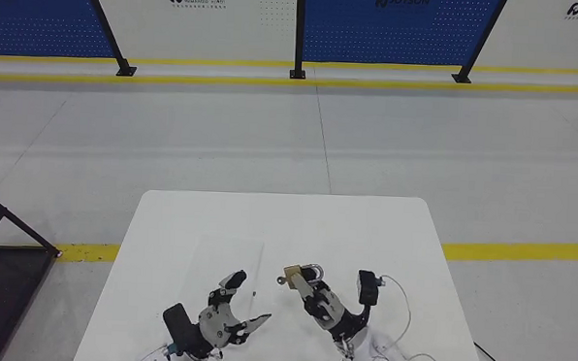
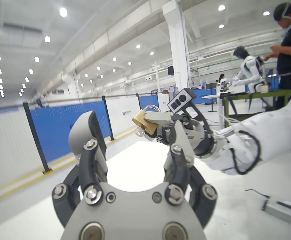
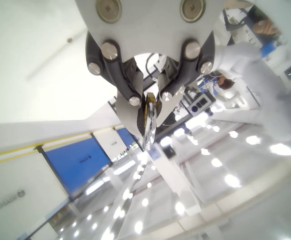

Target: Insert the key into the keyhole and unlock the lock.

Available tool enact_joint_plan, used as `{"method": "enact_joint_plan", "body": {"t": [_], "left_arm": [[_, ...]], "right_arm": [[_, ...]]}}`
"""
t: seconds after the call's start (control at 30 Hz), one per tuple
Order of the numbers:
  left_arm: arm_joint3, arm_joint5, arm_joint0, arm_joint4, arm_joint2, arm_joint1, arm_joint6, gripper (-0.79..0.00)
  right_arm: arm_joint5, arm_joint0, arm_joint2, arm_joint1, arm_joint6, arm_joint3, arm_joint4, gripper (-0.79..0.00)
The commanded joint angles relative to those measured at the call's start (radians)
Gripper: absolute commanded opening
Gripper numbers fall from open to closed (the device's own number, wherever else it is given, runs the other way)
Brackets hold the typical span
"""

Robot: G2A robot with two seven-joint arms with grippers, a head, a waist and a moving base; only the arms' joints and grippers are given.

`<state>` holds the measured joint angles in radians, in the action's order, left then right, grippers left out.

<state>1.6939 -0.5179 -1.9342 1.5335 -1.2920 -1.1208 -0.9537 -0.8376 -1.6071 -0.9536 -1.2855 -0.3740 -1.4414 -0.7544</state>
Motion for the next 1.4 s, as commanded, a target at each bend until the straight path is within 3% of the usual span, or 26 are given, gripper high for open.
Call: {"method": "enact_joint_plan", "body": {"t": [0.0, 0.13, 0.23, 0.4, 0.6, 0.63, 0.67, 0.7, 0.73, 0.77, 1.07, 1.37], "left_arm": [[0.027, -0.106, -0.049, -0.084, -0.097, 0.016, 0.086, 0.0], [0.018, -0.131, -0.124, -0.174, -0.269, 0.038, 0.204, 0.0], [-0.009, -0.121, -0.15, -0.214, -0.337, 0.045, 0.306, 0.0], [-0.056, -0.077, -0.138, -0.229, -0.355, 0.047, 0.49, 0.0], [-0.08, 0.021, -0.103, -0.164, -0.329, 0.045, 0.611, 0.0], [-0.082, 0.038, -0.101, -0.153, -0.321, 0.044, 0.62, 0.0], [-0.082, 0.048, -0.099, -0.148, -0.314, 0.043, 0.632, 0.0], [-0.08, 0.056, -0.098, -0.149, -0.308, 0.042, 0.642, 0.0], [-0.078, 0.066, -0.097, -0.146, -0.304, 0.041, 0.649, 0.0], [-0.076, 0.077, -0.096, -0.142, -0.301, 0.04, 0.653, 0.0], [-0.08, 0.118, -0.091, -0.14, -0.284, 0.037, 0.657, 0.0], [-0.074, 0.133, -0.104, -0.155, -0.29, 0.035, 0.619, 0.0]], "right_arm": [[0.056, 0.064, 0.046, -0.012, 0.137, 0.051, 0.072, -0.785], [0.139, 0.178, 0.157, -0.048, 0.326, 0.146, 0.174, -0.785], [0.193, 0.244, 0.242, -0.079, 0.421, 0.215, 0.192, -0.785], [0.292, 0.327, 0.371, -0.135, 0.545, 0.321, 0.177, -0.785], [0.35, 0.38, 0.446, -0.186, 0.552, 0.408, 0.152, -0.785], [0.356, 0.385, 0.451, -0.191, 0.546, 0.418, 0.149, -0.727], [0.364, 0.389, 0.456, -0.196, 0.537, 0.426, 0.143, -0.539], [0.372, 0.392, 0.46, -0.2, 0.529, 0.433, 0.134, -0.449], [0.376, 0.395, 0.465, -0.204, 0.523, 0.438, 0.124, -0.188], [0.374, 0.396, 0.471, -0.207, 0.523, 0.442, 0.115, 0.0], [0.356, 0.367, 0.459, -0.189, 0.453, 0.397, 0.004, 0.0], [0.334, 0.268, 0.364, -0.116, 0.327, 0.23, -0.154, 0.0]]}}
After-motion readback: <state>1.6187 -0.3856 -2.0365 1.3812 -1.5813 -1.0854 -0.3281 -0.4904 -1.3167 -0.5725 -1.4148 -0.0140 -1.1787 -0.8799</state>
